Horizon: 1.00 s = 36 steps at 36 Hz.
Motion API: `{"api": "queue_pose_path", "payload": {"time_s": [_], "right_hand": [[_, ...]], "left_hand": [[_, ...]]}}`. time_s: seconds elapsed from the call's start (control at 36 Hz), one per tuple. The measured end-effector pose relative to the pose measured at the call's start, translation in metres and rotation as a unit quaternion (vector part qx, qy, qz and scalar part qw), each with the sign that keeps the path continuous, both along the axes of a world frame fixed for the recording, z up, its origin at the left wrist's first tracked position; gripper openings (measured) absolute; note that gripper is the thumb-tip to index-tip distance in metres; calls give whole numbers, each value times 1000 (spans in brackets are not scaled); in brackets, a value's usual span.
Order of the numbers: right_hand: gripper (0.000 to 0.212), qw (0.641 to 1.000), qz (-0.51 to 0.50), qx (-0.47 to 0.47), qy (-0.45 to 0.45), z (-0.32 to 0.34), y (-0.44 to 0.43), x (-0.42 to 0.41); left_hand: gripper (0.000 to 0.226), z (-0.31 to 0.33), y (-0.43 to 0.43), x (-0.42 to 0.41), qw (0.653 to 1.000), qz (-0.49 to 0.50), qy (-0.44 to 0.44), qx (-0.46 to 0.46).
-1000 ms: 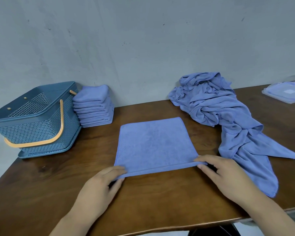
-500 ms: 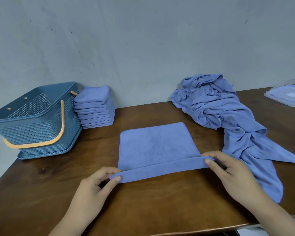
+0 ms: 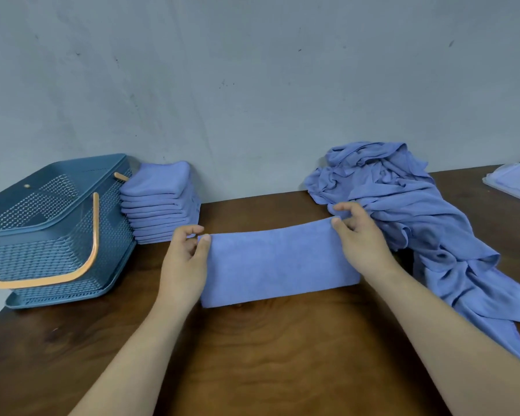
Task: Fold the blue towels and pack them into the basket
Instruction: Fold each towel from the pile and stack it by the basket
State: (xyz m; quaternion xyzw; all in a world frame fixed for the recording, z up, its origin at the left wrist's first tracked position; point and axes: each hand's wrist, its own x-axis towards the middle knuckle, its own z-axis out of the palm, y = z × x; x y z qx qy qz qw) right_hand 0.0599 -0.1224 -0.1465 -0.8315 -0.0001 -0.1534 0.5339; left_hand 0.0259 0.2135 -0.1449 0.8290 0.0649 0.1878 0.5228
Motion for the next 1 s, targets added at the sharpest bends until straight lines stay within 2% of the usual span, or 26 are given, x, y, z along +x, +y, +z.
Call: {"api": "queue_pose_path", "payload": {"time_s": [0.11,0.22,0.28,0.33,0.5,0.89,1.0], "right_hand": [[3,997,-2,-35,70,-23,0,14],[13,993,52,-52,95,-35,-11,18],[12,992,56,-59,101,-37,-13,18],[20,993,41,-64,94,-39,-12,18],[26,996,-16,-67,54,-39,-9,17],[25,977,-25,-205,49,-39,3,13],[29,964,-22,-262,40,-39,6,12]], "left_hand": [[13,-19,3,17,995,-5,95,7],[22,-26,19,21,990,-71,121,-16],[17,-27,23,22,987,-103,121,2],[11,-29,24,22,987,-112,116,25],[23,-30,20,21,993,-64,96,22],[32,-27,12,24,984,-57,105,133],[43,-30,10,24,972,-56,96,209]]}}
